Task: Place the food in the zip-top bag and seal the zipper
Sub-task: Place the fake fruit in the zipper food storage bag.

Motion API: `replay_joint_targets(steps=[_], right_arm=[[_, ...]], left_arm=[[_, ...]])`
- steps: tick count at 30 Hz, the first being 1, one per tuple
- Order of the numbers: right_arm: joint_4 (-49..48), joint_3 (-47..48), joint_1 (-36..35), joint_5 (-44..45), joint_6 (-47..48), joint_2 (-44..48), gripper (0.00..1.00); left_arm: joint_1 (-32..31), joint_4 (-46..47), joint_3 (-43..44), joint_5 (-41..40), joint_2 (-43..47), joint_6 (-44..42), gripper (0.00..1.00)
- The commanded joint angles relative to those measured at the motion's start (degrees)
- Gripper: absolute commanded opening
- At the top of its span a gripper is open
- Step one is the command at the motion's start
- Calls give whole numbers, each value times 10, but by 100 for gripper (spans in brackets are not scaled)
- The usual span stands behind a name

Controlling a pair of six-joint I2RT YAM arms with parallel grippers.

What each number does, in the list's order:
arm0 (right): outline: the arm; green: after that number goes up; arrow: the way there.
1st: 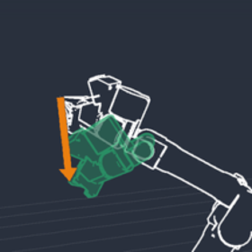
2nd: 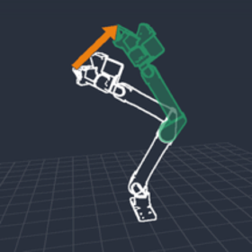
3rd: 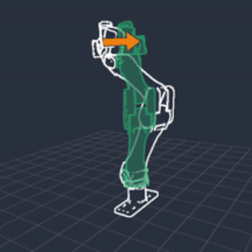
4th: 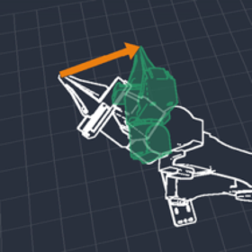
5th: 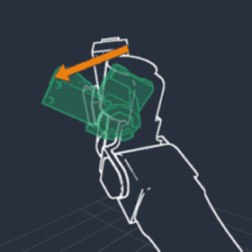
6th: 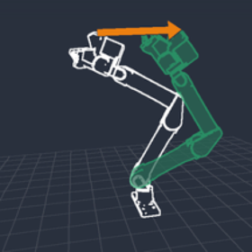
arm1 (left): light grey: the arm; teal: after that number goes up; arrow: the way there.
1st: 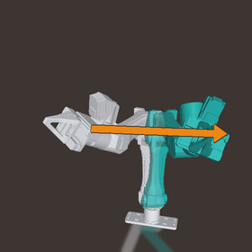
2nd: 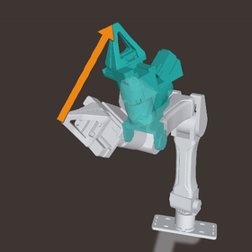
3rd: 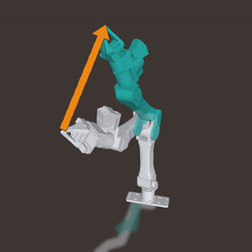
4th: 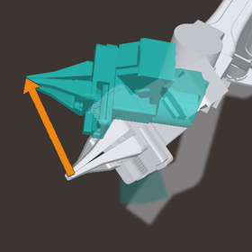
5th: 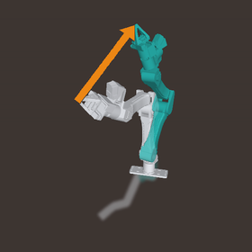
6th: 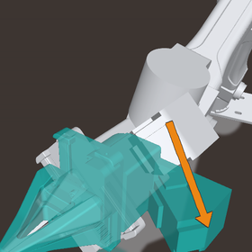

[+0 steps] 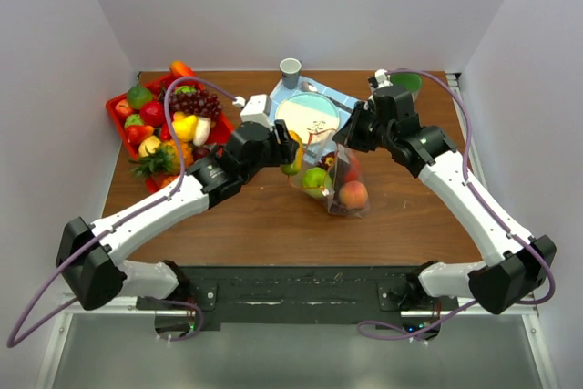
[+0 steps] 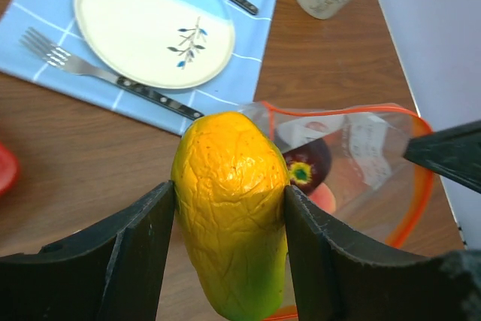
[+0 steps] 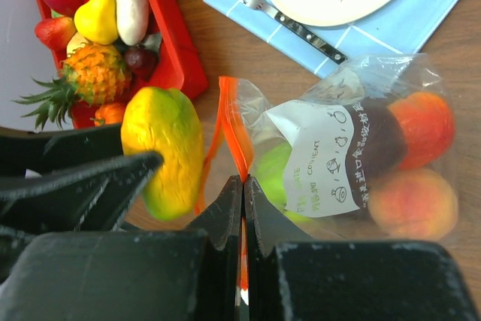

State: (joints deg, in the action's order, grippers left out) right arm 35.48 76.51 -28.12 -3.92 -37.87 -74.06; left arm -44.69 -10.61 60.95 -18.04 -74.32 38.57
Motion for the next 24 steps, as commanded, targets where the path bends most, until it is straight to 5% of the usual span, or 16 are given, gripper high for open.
replay_joint_targets(steps=[1,18,24], right_arm=[[-20,12,-2,11,-6,27,0],[-7,35,-8,15,-15,27,0],[5,43,-8,22,-15,37,0]], left_arm=[[-28,38,39,-11,-13,11,14],[-94,43,91,-29,-98,15,18],[-95,53,123,-8,-133,11,53]])
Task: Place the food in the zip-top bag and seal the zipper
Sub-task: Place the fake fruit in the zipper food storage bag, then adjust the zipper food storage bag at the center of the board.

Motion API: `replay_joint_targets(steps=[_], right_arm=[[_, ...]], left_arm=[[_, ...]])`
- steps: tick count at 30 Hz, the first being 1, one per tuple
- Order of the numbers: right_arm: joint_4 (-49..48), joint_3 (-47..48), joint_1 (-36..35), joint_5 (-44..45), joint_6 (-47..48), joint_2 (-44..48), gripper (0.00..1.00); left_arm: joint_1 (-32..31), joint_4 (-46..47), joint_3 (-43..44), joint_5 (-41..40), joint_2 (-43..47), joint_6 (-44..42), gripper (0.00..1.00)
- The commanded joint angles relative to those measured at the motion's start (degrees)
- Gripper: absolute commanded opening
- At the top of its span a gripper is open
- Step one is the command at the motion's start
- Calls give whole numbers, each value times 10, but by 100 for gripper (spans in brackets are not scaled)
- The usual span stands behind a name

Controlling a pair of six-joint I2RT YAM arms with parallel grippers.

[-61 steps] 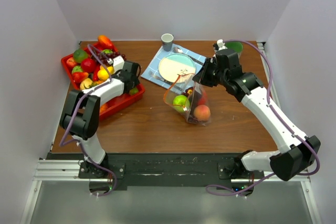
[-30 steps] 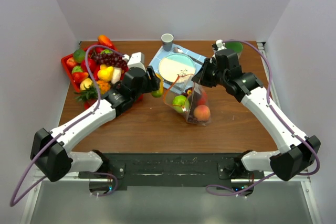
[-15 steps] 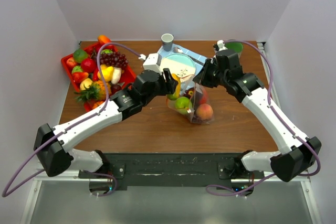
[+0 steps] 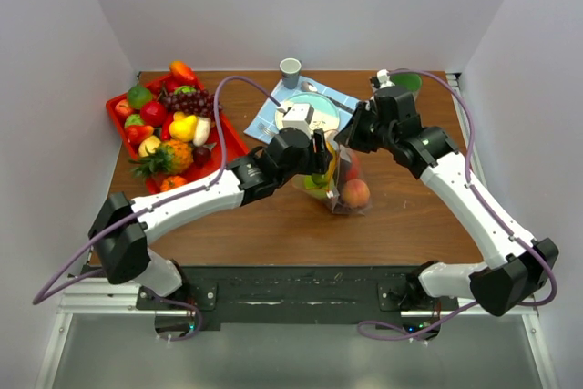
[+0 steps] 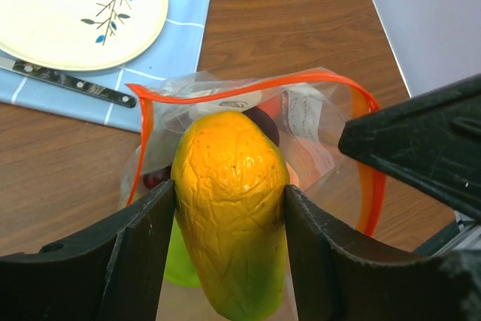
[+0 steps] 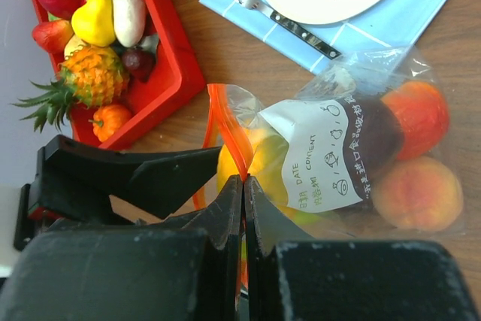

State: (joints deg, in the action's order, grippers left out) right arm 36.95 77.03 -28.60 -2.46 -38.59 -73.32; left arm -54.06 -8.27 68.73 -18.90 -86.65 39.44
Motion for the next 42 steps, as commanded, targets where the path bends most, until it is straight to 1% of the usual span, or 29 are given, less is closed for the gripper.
replay_joint_targets(steps=[1,3,4,7,11,15,16,18,20,21,23,24,26,27,29,30,31,33,35,38,42], right_arm=[[-7,39,-3,9,-8,33,0],[-4,42,-3,11,-6,34,0],[-3,43,-3,12,-7,34,0],[-3,44,-3,15,-6,33,0],[-7,47,-3,12,-5,25,0],[-21,48,-4,3,-7,18,0],[-22,47,-3,-1,-7,15,0],[-28,45,-3,-5,-8,11,0],[-35,42,-3,-11,-8,11,0],[-38,39,-3,-12,-8,10,0],[-45,36,-3,-16,-10,9,0],[-47,34,-3,-19,-10,8,0],[-51,36,-3,-27,-10,6,0],[-53,36,-4,-31,-11,7,0],[-56,39,-4,-37,-11,6,0],[-55,41,-3,-39,-11,5,0],[-55,41,-4,-40,-12,5,0],[-55,42,-3,-42,-12,6,0],[-52,43,-3,-40,-11,5,0],[-52,41,-3,-40,-11,9,0],[-51,41,-3,-38,-12,13,0]], left_arm=[[-1,29,54,4,-12,0,64],[-1,28,59,10,-15,-4,75],[-2,30,61,17,-13,-7,83],[-2,33,56,20,1,-14,92],[-1,25,43,15,44,-20,94],[1,-3,33,-14,94,-24,91],[5,-11,34,-25,103,-25,86],[16,-45,37,-35,130,-25,82],[39,-89,35,-65,160,-17,75],[69,-103,26,-72,169,-12,71],[107,-123,8,-62,198,-7,66],[133,-127,-10,-58,206,-10,62],[141,-141,-25,-74,220,-25,60],[142,-141,-41,-76,224,-31,56],[142,-112,-62,-37,231,-55,53],[142,-94,-88,-16,235,-63,52],[142,-56,-101,38,244,-74,52],[137,-30,-132,93,250,-76,54],[129,-16,-150,98,254,-67,55],[115,-27,-163,91,246,-60,52],[98,-1,-190,98,247,-53,50]])
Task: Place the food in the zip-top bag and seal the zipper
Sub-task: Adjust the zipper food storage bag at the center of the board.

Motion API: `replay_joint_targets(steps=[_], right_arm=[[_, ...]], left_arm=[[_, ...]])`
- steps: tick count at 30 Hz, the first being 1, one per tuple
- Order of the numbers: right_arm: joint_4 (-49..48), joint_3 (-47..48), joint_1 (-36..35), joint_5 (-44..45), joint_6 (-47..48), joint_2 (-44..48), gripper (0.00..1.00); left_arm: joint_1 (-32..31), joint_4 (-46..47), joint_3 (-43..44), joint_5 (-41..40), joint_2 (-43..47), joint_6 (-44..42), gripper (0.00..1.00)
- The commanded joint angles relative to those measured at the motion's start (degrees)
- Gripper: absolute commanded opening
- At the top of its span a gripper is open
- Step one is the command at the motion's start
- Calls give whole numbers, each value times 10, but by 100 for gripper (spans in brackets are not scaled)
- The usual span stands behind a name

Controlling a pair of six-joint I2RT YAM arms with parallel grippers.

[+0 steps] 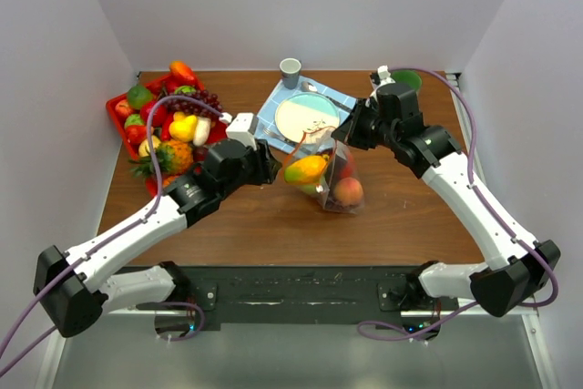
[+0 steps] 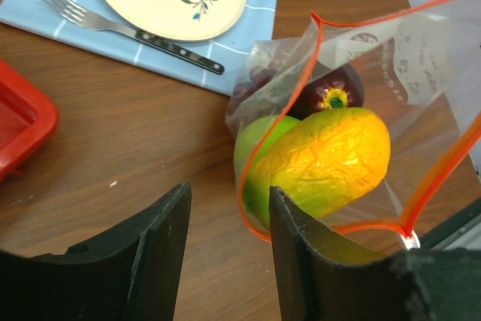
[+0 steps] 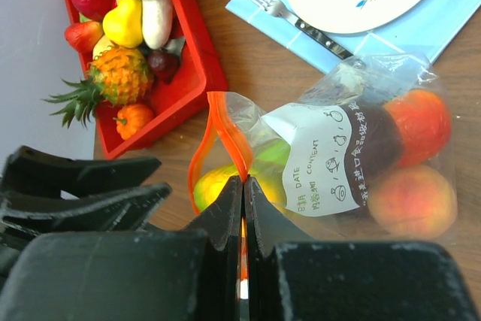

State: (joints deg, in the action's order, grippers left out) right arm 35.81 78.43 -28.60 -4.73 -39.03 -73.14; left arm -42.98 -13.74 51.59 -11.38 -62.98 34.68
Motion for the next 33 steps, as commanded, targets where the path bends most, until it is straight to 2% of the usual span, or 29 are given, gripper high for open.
replay_joint_targets(steps=[1,15,27,33], right_arm=[[-40,28,-4,-15,-8,12,0],[-28,28,-7,-13,-11,29,0],[-10,41,-8,-6,-6,41,0],[-8,41,-8,-11,-5,41,0]], left_arm=[[-15,67,-21,27,8,-6,50],[-20,129,-18,-4,-64,-2,48],[-20,120,19,-44,-95,-14,45],[-16,121,9,-33,-73,-9,36]])
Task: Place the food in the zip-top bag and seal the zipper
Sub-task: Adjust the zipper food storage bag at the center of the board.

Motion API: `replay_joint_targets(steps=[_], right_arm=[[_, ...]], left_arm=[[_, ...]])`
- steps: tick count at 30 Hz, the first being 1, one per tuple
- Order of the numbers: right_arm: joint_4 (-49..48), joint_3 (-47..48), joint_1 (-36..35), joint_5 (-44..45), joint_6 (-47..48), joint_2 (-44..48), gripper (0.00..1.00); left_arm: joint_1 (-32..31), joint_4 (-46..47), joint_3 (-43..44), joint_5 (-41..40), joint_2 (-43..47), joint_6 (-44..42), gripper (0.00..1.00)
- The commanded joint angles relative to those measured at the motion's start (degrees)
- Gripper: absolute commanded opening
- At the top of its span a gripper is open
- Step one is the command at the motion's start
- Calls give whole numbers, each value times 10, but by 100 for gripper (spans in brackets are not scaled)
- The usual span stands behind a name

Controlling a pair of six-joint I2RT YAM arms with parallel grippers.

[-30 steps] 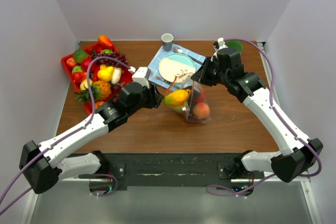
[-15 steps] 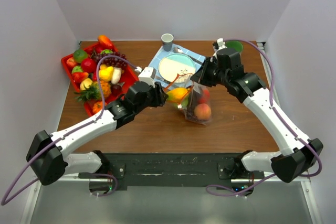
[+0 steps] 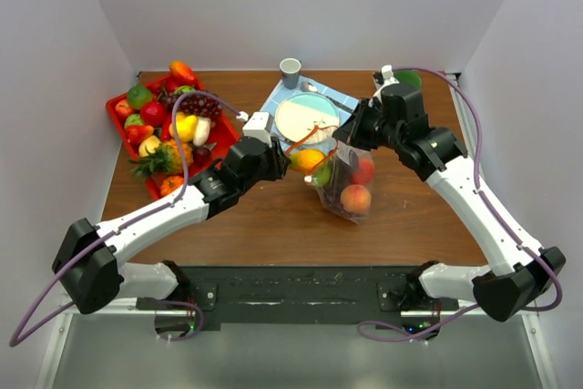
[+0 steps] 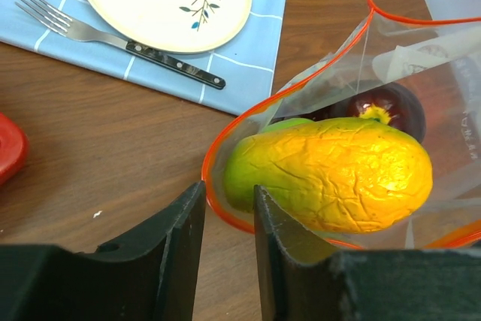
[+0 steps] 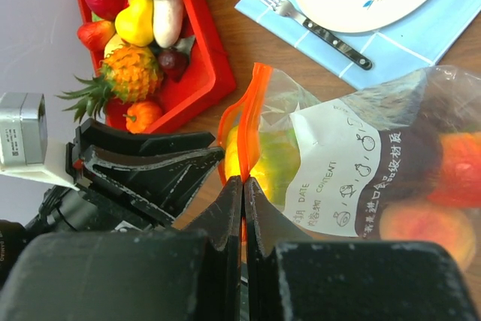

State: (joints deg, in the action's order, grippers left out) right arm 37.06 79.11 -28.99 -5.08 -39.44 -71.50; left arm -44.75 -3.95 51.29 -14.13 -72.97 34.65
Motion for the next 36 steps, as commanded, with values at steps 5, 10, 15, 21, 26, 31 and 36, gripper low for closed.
replay_joint_targets(steps=[5,10,15,21,26,31,36], right_arm=[[-21,37,-5,-5,-3,27,0],[-20,41,-5,-5,-4,26,0],[-20,39,-5,-5,-5,28,0],[-20,39,-6,-3,-8,30,0],[-16,42,-7,0,-7,33,0],[-12,42,-8,-3,-7,34,0],[-8,39,-8,1,-4,34,0]], left_arm=[[5,3,9,2,29,11,28],[5,-44,14,-12,33,52,20],[5,-75,24,-36,45,52,19],[7,-70,25,-25,35,45,25],[8,-55,28,-16,19,49,27],[8,-29,40,4,-2,44,30],[3,11,57,47,-22,38,0]])
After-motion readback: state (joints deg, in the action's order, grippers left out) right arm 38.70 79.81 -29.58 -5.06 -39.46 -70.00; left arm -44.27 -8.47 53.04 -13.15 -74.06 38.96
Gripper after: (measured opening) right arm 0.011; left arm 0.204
